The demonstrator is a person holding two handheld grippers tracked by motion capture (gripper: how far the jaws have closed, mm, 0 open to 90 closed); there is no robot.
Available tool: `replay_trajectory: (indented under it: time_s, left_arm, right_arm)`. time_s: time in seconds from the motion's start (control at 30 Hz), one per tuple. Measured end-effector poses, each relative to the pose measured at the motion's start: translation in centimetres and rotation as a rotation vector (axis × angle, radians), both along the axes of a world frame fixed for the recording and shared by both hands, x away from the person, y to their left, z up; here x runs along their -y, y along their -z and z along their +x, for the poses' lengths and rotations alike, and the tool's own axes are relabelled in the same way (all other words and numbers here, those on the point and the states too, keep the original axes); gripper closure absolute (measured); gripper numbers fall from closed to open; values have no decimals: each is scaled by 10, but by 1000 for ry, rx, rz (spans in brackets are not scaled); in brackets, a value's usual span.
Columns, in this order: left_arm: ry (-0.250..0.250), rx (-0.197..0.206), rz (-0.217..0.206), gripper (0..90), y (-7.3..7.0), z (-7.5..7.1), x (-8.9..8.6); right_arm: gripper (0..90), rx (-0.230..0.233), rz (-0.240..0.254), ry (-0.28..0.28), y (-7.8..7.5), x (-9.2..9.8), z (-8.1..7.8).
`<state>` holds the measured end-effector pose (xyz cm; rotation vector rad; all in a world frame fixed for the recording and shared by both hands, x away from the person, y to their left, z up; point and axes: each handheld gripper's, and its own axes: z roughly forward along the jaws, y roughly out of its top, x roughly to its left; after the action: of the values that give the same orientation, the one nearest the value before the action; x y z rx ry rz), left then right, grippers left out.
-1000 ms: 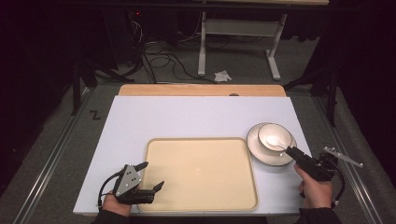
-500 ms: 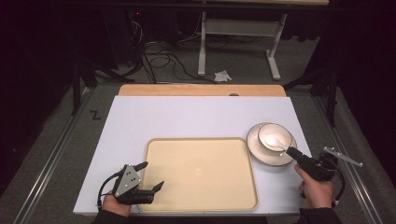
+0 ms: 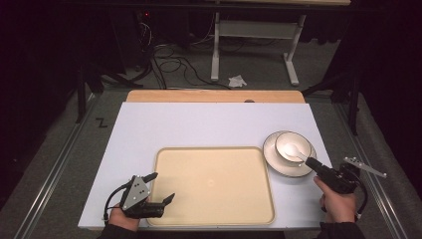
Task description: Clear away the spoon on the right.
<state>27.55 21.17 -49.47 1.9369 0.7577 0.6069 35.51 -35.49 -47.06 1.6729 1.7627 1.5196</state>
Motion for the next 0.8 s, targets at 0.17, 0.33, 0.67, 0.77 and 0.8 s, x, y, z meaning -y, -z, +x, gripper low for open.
replay_trajectory:
  time_s: [0.17, 0.33, 0.67, 0.77, 0.8]
  left_arm:
    - [0, 1, 2, 160, 0, 0, 0]
    - [0, 1, 3, 160, 0, 0, 0]
    - [-2, 3, 0, 159, 0, 0, 0]
    - [-3, 4, -1, 159, 0, 0, 0]
    - [-3, 4, -1, 159, 0, 0, 0]
  right_arm:
    - [869, 10, -34, -10, -2, -2, 0]
    - [869, 19, -55, -27, -3, -5, 0]
    - [871, 59, -79, -35, -6, -4, -4]
    - [871, 78, -96, -37, -8, -5, -6]
    - [870, 85, -101, -37, -9, -5, -7]
